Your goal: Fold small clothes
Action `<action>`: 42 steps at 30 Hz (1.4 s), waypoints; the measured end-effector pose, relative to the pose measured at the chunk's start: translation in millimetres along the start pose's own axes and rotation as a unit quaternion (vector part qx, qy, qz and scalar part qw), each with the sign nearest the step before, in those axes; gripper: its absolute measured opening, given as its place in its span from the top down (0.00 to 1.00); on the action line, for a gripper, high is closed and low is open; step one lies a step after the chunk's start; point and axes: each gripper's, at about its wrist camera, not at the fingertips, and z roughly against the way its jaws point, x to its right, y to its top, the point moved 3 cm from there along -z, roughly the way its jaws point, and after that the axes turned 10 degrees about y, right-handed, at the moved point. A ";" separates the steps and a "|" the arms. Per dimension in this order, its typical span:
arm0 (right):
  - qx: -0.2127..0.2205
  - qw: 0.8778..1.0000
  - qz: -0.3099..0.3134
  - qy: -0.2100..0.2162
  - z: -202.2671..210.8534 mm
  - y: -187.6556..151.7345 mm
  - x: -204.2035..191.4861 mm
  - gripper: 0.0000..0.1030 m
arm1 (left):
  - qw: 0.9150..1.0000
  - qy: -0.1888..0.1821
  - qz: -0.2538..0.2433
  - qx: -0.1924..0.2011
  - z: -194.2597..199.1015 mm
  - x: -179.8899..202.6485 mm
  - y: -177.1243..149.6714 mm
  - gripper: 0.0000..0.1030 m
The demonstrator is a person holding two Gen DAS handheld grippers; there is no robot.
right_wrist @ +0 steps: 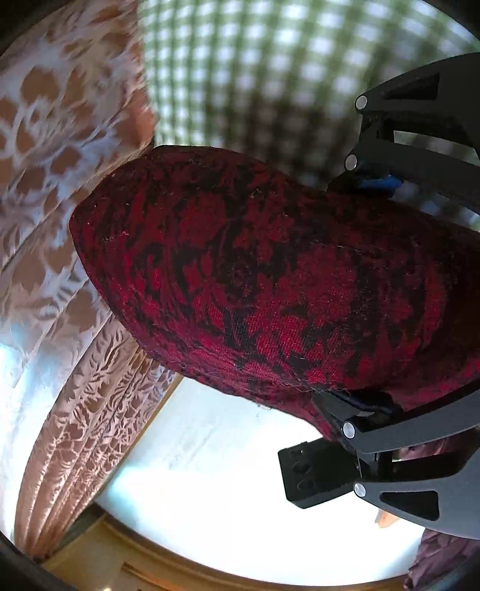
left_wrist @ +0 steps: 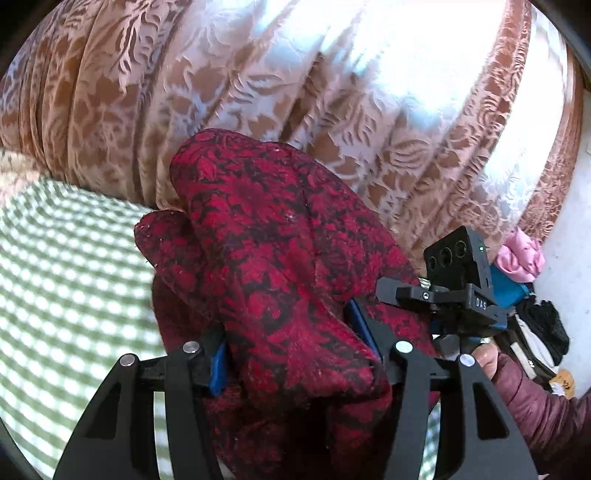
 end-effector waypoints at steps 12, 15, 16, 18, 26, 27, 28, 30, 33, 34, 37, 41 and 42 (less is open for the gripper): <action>-0.070 0.992 -0.041 -0.093 -7.2 -12.1 97.5 0.10 | 0.989 0.079 0.071 -0.104 -68.0 -8.9 -69.8 0.27; -0.073 0.992 -0.058 -0.079 -15.2 -14.1 102.6 0.04 | 0.986 0.088 0.091 -0.109 -73.0 -12.1 -76.1 0.24; -0.075 0.993 -0.061 -0.073 -19.0 -14.4 102.5 0.04 | 0.986 0.084 0.095 -0.110 -75.1 -14.0 -76.6 0.24; -0.080 0.993 -0.057 -0.068 -29.0 -16.3 99.2 0.09 | 0.987 0.080 0.090 -0.107 -81.3 -17.5 -72.0 0.27; 0.038 0.990 -0.128 -0.046 -28.0 -30.0 93.5 0.28 | 0.990 0.067 0.042 -0.116 -108.5 -29.1 -21.0 0.36; 0.046 0.988 -0.137 -0.045 -29.8 -33.4 96.8 0.28 | 0.989 0.067 0.041 -0.124 -110.7 -31.2 -19.9 0.36; 0.046 0.988 -0.138 -0.049 -32.6 -37.1 99.8 0.28 | 0.989 0.066 0.045 -0.128 -108.8 -31.8 -21.0 0.35; 0.033 0.989 -0.128 -0.059 -34.3 -38.2 99.3 0.28 | 0.988 0.071 0.050 -0.127 -102.6 -32.2 -28.3 0.33; -0.001 0.991 -0.097 -0.095 -33.4 -35.6 93.1 0.18 | 0.986 0.078 0.084 -0.119 -87.2 -36.9 -42.6 0.31; -0.003 0.990 -0.089 -0.106 -33.1 -34.4 90.6 0.12 | 0.986 0.085 0.091 -0.115 -82.5 -37.7 -45.4 0.30; -0.001 0.987 -0.071 -0.146 -26.1 -30.3 80.9 0.04 | 0.983 0.123 0.095 -0.100 -66.1 -33.8 -46.7 0.23; 0.021 0.978 -0.038 -0.202 -8.9 -27.9 57.0 0.04 | 0.977 0.190 0.067 -0.066 -38.1 -21.9 -40.6 0.14; 0.027 0.976 -0.028 -0.215 -3.5 -29.5 49.7 0.04 | 0.975 0.204 0.062 -0.061 -32.6 -19.2 -39.4 0.14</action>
